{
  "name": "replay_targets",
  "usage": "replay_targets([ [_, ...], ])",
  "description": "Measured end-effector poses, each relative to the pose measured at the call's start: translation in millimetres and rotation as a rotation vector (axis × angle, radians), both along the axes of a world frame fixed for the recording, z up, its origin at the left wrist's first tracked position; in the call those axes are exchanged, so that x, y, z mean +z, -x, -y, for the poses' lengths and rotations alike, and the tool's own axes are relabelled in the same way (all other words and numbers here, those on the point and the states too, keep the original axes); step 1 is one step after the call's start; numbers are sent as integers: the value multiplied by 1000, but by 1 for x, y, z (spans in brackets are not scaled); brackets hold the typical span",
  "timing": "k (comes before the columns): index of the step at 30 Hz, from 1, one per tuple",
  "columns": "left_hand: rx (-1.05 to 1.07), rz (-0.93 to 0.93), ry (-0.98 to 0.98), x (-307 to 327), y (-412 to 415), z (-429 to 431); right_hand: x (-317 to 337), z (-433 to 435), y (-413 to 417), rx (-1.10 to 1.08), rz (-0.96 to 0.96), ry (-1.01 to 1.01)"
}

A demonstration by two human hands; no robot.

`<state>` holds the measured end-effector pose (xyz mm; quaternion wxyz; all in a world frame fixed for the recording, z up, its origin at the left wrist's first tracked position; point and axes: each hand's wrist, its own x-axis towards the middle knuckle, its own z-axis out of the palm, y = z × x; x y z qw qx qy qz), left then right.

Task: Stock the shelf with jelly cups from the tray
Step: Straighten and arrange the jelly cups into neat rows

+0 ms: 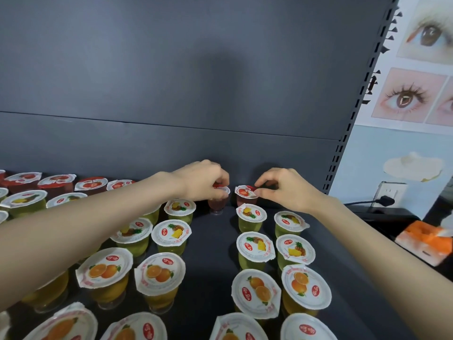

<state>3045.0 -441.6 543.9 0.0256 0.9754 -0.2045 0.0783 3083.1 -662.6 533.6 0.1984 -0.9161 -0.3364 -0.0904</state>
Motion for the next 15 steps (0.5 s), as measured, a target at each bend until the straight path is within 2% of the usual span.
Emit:
replay_targets([
  [3,-91,-75,155,-1,9,13,-1,15,10,-13,2,-18],
  [8,-133,-215,271,-7,13,34,-5,37,22,-57,-92,-14],
  [15,-130,-297,213,-11,14,55,-6,48,31,-72,-253,70],
])
